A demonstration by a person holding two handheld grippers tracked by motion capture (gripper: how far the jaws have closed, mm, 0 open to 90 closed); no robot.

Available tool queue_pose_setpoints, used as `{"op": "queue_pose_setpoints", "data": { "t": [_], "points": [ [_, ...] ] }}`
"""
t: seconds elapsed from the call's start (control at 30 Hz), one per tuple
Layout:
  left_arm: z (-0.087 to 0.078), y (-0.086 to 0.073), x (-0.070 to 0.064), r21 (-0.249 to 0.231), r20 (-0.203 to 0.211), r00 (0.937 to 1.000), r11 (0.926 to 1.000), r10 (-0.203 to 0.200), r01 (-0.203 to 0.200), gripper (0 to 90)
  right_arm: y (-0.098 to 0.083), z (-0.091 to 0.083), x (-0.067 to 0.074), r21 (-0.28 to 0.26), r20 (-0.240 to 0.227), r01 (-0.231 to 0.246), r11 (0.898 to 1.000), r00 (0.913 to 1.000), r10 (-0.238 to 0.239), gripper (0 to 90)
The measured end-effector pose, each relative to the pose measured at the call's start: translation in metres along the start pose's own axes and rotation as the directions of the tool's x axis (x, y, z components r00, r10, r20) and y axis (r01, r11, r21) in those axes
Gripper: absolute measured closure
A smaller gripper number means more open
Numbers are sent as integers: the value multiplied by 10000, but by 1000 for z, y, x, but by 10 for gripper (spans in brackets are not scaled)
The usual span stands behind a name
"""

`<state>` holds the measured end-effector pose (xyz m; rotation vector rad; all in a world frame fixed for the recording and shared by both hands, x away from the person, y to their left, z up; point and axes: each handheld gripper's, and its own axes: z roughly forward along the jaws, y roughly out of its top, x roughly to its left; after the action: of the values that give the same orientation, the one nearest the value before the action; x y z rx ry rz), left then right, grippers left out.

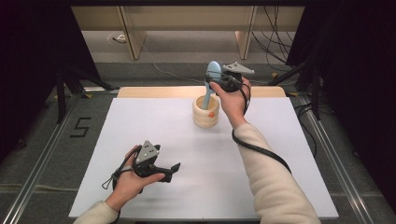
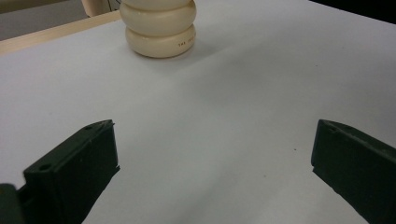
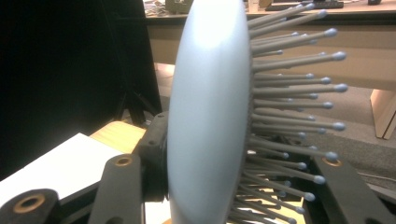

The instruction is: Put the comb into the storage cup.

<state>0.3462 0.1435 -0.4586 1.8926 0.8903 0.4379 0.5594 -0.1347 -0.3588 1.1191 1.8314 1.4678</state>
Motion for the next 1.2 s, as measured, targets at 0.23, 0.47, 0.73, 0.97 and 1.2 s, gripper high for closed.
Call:
{"op": "queue_pose_setpoints", "data": {
  "t": [0.23, 0.47, 0.73, 0.97, 1.2],
  "points": [
    [0, 0, 0, -5, 3, 10000, 10000, 2, -2, 0, -2, 1, 0, 62, 5, -19, 10000, 10000, 18, 501],
    [0, 0, 0, -18, 5, 10000, 10000, 0, 0, 0, -4, 3, -1, 138, 22, -5, 9999, 10000, 4, 501],
    [0, 0, 0, -13, 5, 10000, 10000, -3, 3, 0, -5, 4, 0, 164, 30, 2, 9999, 10000, -3, 500],
    [0, 0, 0, -10, 10, 10000, 10000, -8, 8, 0, -6, 5, -1, 172, 53, 13, 9999, 10000, -14, 500],
    [0, 0, 0, -10, 11, 10000, 10000, -5, 5, 0, -8, 6, -1, 217, 66, -26, 9998, 10000, 24, 499]
  ]
}}
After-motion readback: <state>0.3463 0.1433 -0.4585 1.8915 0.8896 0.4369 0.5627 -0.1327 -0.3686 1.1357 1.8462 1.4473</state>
